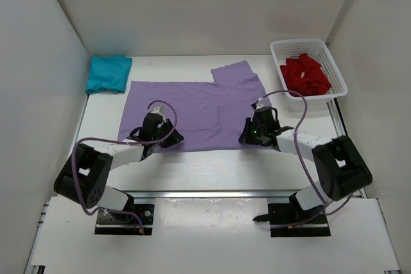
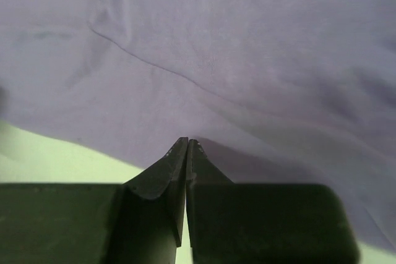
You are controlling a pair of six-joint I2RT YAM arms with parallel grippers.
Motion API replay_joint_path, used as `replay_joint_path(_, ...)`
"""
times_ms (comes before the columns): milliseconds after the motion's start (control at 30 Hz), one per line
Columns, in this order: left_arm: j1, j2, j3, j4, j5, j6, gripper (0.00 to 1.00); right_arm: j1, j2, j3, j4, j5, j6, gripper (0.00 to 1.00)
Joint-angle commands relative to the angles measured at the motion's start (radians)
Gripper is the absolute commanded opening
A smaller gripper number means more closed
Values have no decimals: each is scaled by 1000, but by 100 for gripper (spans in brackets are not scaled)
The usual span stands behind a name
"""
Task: Fold and stack the t-shirts
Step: Fold the flattened tshirt in 1/3 of the way
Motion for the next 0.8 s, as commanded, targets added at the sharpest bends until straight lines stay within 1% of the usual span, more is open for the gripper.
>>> replay_joint_path(0,50,38,-36,8,37,-17,32,36,83,51,83,11,-13,0)
replay_joint_path(67,61,26,-82,9,48,-23,31,38,103,37,82,31,-15,0)
replay_joint_path(133,58,5,-136,12,77,-20,31,38,89,-22,85,28,2,0)
replay_joint_path(167,62,-15,-171,8,77,-20,31,42,68,-39,83,37,16,0)
replay_joint_path(233,64,-60,-225,-17,94,-10,31,60,6,-140,71,49,49,0)
replay_joint_path(267,65,-99,-251,-32,97,-17,31,73,-39,-162,66,45,51,0)
replay_joint_path(333,49,-179,-291,-80,80,-7,32,129,-110,-260,39,57,106,0)
replay_joint_path(400,27,-312,-329,-164,54,-9,32,175,-225,-321,-1,71,148,0)
replay_joint_path(433,6,-345,-340,-201,58,-10,32,209,-256,-348,-27,78,181,0)
replay_joint_path(533,24,-556,-389,-328,77,-32,34,249,-429,-392,-76,72,246,0)
replay_joint_path(567,31,-578,-379,-337,87,-33,33,245,-449,-394,-96,68,243,0)
replay_joint_path(600,36,-615,-356,-360,78,-28,35,220,-489,-380,-118,52,226,1)
replay_joint_path(667,39,-611,-262,-374,55,-7,36,147,-537,-337,-126,2,171,13)
replay_joint_path(700,36,-573,-188,-380,36,12,36,92,-561,-320,-124,-33,160,16)
replay_joint_path(733,42,-513,-106,-370,16,35,36,47,-573,-294,-132,-49,119,22)
replay_joint_path(767,53,-477,-74,-356,5,50,36,12,-574,-250,-130,-64,94,26)
